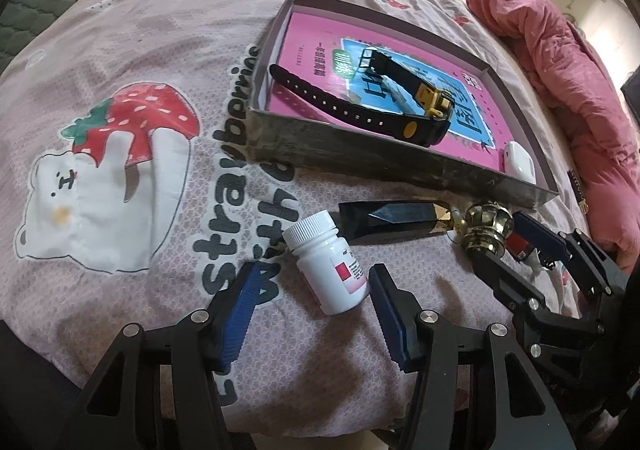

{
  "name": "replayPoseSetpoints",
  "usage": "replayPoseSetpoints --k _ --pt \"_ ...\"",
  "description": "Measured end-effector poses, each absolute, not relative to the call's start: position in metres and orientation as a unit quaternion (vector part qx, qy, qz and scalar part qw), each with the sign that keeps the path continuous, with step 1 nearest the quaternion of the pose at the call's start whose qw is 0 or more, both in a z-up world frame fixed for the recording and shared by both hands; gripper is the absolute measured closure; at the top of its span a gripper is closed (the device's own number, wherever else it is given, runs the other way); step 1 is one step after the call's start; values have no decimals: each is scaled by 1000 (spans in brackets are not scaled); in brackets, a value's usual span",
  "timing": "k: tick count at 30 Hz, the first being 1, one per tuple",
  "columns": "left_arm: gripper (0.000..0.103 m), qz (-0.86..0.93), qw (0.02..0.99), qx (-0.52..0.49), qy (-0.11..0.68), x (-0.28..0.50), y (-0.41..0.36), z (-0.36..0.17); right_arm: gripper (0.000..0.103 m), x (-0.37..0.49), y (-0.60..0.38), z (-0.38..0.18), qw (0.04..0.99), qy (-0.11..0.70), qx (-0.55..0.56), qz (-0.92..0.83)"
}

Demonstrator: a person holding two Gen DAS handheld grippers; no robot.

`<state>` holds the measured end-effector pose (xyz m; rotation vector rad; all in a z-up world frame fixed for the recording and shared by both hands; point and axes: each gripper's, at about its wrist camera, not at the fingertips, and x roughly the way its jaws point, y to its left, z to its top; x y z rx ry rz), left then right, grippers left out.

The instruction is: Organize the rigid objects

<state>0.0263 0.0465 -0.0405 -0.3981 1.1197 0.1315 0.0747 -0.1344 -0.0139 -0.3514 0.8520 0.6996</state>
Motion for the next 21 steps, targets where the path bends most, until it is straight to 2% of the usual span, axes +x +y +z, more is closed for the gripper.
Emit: replayPoseSetpoints --k 8,13,21 --pt "44 73 825 -191 527 21 52 -39 46 75 -132 -21 832 413 -182 324" --pt "44 74 824 -192 528 22 52 -40 61 71 -129 -23 836 399 -208 314" --pt "44 76 825 -194 525 31 52 -45 64 71 -131 -22 834 400 -193 326"
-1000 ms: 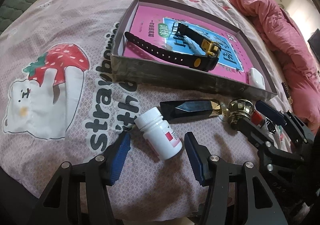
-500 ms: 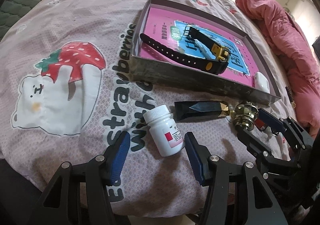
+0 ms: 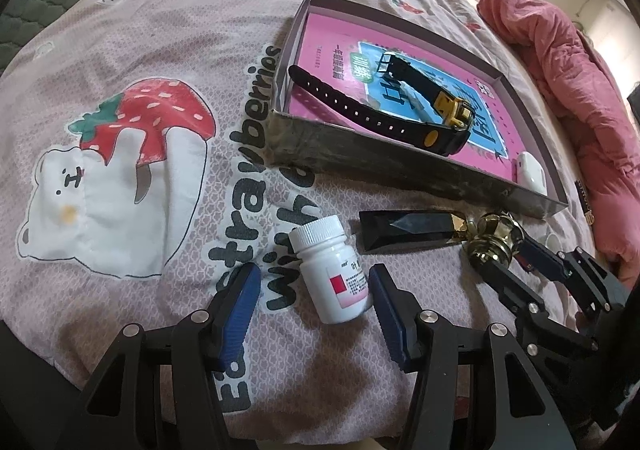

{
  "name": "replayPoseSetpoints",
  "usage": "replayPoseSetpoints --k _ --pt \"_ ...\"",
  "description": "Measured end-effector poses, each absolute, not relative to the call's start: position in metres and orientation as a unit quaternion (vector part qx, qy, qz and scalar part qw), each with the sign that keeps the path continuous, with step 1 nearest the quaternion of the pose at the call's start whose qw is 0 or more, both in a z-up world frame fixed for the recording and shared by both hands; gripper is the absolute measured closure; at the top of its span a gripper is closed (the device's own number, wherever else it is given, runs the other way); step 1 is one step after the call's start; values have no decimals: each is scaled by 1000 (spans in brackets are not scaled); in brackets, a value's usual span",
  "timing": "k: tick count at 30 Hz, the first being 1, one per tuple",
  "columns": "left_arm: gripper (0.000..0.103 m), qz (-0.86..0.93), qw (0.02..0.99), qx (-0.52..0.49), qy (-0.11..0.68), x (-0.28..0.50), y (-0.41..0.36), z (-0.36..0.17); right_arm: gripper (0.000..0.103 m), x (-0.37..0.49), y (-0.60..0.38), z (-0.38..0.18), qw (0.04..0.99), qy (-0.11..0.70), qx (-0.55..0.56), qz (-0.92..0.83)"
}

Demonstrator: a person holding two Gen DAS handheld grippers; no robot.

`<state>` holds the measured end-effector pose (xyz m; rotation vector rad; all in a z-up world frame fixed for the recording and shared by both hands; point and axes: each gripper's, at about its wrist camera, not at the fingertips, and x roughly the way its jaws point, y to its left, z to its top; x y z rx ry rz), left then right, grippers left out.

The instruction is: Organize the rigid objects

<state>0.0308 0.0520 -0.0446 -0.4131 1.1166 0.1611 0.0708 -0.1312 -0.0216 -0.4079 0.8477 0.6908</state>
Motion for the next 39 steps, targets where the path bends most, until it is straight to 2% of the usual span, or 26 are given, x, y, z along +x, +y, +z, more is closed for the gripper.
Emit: replayPoseSetpoints --k 6,9,11,17,22,39 --pt "44 76 829 -179 523 38 47 -49 64 72 -134 -19 836 403 -172 331" --pt "47 73 830 -191 518 40 50 -49 64 73 -134 -18 837 405 -166 330" --pt "56 76 830 -195 517 41 53 -49 64 73 -134 -19 837 406 -165 328" --pt "72 79 829 -189 520 41 57 -49 64 75 -136 -16 840 404 -153 327" --pt "76 77 832 -191 516 40 59 -46 65 77 -141 -12 843 402 -129 333" --pt "76 41 868 -153 470 39 39 -21 65 83 -154 1 846 399 -59 350"
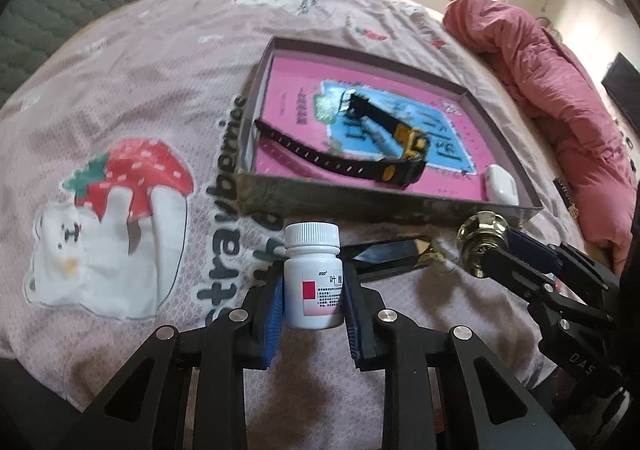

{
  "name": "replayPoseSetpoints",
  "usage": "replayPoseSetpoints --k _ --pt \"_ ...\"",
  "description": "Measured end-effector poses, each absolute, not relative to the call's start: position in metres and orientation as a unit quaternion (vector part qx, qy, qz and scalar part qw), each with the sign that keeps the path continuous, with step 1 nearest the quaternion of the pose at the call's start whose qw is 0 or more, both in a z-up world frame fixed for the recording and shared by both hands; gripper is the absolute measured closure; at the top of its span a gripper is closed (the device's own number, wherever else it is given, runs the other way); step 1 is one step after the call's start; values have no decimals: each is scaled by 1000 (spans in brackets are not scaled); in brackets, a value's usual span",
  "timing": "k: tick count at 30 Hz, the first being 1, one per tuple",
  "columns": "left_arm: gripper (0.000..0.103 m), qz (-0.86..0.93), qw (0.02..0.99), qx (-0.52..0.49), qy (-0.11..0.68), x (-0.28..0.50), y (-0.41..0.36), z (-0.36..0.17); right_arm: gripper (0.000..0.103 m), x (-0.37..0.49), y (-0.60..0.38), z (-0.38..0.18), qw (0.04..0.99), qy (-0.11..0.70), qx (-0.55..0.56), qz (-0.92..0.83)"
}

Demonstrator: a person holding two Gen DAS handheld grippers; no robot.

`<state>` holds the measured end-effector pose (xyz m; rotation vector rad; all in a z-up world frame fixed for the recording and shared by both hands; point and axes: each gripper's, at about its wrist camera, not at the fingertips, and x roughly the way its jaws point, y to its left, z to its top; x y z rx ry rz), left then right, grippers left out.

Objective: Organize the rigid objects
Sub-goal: 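Lift the pill bottle with the left gripper while the right grasps the brass doorknob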

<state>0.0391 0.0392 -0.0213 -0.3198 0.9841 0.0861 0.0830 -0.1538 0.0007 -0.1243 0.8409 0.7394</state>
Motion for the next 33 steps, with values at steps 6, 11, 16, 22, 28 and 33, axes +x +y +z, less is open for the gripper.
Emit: replayPoseSetpoints --k 6,11,16,22,28,33 --pt "76 34 883 -132 448 40 34 -12 65 86 -159 3 847 397 -42 350" --pt "76 35 890 -125 437 40 36 -8 65 91 -166 8 851 393 -16 348" --pt "76 40 893 -131 428 42 42 -6 65 94 -173 13 855 387 2 345" --pt "76 37 897 -135 420 45 45 -4 65 97 -177 18 860 379 13 342" --pt "76 28 905 -126 406 46 42 2 65 100 -184 21 862 375 34 338" --pt "76 25 909 -122 397 49 43 6 65 105 -189 22 861 376 54 337"
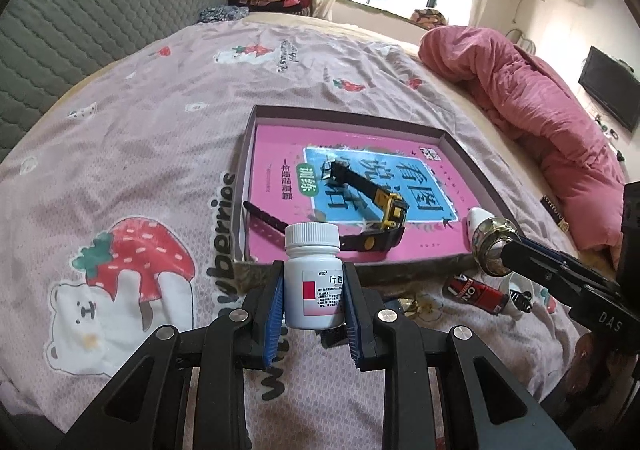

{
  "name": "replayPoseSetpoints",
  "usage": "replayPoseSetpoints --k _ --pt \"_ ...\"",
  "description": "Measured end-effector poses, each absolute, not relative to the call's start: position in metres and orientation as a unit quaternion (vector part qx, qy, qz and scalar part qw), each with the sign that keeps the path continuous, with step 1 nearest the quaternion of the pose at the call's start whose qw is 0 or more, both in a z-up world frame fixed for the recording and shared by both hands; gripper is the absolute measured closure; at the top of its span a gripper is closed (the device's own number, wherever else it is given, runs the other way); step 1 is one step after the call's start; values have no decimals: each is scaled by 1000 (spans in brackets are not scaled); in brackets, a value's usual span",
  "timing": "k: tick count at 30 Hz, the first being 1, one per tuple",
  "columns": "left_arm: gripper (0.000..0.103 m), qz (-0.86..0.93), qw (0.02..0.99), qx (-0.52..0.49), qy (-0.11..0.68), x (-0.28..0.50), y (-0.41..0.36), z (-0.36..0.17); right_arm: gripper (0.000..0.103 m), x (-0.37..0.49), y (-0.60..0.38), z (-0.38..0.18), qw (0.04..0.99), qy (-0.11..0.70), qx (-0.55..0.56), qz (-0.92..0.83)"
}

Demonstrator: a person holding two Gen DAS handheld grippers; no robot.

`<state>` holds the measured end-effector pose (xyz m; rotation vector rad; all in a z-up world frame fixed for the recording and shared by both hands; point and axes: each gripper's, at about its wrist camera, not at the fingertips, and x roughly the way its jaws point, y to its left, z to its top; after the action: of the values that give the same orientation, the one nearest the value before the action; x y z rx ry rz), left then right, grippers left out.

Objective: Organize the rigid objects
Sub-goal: 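Lift the pill bottle with the left gripper while the right grasps the brass doorknob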

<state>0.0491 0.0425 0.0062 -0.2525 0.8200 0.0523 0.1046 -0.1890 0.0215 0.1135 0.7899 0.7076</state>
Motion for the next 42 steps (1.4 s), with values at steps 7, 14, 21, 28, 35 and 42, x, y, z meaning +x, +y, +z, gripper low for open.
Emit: replayPoseSetpoints --k 7,14,21,28,35,42 --pt "76 30 913 -124 388 55 50 7 65 108 -197 23 864 374 74 329" --pt "76 32 916 -123 381 62 54 6 65 113 -205 23 866 374 88 319" --pt "76 33 915 -119 385 71 53 5 65 113 -204 28 872 363 85 317" --pt "76 38 906 -123 403 81 55 -6 65 116 -203 25 869 371 88 315" --pt "76 36 905 -117 407 87 51 -9 65 117 -199 25 869 369 81 320" --pt "76 36 900 -127 416 91 54 -15 65 121 -201 24 869 369 88 317"
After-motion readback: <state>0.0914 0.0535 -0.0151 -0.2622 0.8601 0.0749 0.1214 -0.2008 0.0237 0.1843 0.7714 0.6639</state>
